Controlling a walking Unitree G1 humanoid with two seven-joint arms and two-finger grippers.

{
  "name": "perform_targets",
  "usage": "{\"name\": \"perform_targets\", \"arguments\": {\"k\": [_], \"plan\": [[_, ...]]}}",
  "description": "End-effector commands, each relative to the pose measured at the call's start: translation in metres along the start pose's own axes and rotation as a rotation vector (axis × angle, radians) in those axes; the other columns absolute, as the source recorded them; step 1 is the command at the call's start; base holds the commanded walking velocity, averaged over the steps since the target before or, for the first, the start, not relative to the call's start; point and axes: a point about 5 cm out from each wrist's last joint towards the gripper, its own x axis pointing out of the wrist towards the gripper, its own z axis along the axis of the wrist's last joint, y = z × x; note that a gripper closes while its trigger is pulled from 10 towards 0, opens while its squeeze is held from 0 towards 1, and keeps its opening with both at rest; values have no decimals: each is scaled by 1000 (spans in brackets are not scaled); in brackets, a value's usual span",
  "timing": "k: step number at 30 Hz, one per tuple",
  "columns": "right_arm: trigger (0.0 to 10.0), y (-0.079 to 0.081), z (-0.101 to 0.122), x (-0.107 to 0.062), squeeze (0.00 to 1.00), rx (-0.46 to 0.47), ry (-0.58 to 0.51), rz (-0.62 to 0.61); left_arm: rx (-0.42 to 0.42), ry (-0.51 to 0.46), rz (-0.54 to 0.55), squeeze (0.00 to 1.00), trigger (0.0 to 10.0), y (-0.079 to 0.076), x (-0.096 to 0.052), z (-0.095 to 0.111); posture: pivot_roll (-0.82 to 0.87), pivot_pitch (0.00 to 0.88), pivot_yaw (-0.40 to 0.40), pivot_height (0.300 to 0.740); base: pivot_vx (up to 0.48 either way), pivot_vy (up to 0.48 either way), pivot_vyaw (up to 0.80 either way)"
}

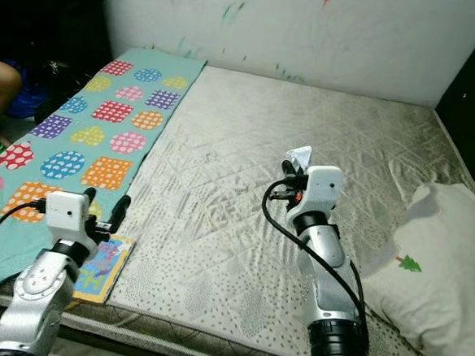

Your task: Clean up the room

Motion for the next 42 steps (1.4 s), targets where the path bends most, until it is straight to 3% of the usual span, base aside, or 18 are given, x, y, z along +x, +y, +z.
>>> {"name": "perform_targets", "arguments": {"k": [1, 7, 13, 23, 42], "plan": [[10000, -3, 2, -2, 0, -14, 6, -13, -6, 16, -21, 0, 10000, -4, 1, -2, -98, 0, -20, 740, 0, 0, -506], [10000, -5, -3, -10, 0, -16, 30, -8, -74, 41, -53, 0, 10000, -15, -1, -8, -114, 0, -31, 740, 0, 0, -800], [10000, -2, -4, -12, 0, -20, 34, 0, -92, 46, -39, 0, 10000, -16, -2, -9, -109, 0, -31, 740, 0, 0, -770], [10000, 8, -2, -17, 0, -37, 28, 41, -92, 46, -26, 0, 10000, -10, -4, -7, -106, 0, -25, 740, 0, 0, 0], [10000, 12, 0, -15, 0, -44, 25, 56, -84, 38, -27, 0, 10000, -9, -1, -2, -103, 0, -25, 740, 0, 295, 0]]}}
